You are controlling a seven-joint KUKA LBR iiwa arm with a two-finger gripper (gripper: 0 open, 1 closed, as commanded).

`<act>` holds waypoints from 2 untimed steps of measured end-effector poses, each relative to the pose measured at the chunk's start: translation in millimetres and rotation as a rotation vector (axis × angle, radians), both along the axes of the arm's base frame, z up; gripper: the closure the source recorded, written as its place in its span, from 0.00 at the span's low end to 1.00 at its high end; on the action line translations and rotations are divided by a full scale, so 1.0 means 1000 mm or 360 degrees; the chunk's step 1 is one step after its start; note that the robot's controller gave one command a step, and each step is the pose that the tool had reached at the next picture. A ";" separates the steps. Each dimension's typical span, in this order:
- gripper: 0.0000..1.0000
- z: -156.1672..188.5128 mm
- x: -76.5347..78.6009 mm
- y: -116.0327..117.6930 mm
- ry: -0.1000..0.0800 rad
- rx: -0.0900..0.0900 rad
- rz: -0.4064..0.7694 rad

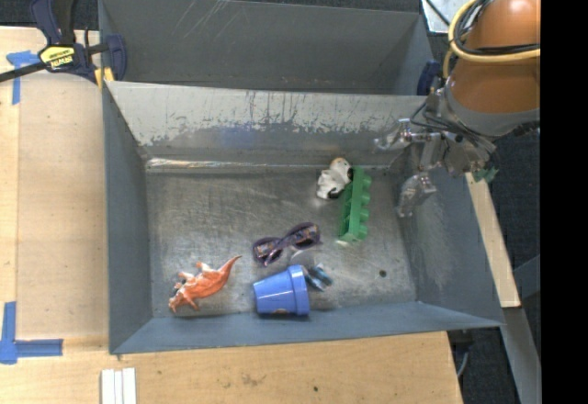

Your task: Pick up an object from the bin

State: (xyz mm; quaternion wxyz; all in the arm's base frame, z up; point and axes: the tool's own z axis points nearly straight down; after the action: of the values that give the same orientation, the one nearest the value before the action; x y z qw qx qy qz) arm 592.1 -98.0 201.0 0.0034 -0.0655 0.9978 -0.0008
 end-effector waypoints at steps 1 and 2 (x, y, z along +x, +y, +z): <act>0.00 -0.027 -0.006 0.008 0.0007 -0.0001 0.0562; 0.00 -0.053 0.002 0.003 0.0008 0.0000 0.0758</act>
Offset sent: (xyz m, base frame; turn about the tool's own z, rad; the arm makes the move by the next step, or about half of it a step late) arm 0.0052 0.0017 -0.0657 -0.4347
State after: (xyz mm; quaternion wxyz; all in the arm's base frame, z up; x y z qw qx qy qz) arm 593.9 -94.7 148.4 0.0012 -0.2989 0.9543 0.0001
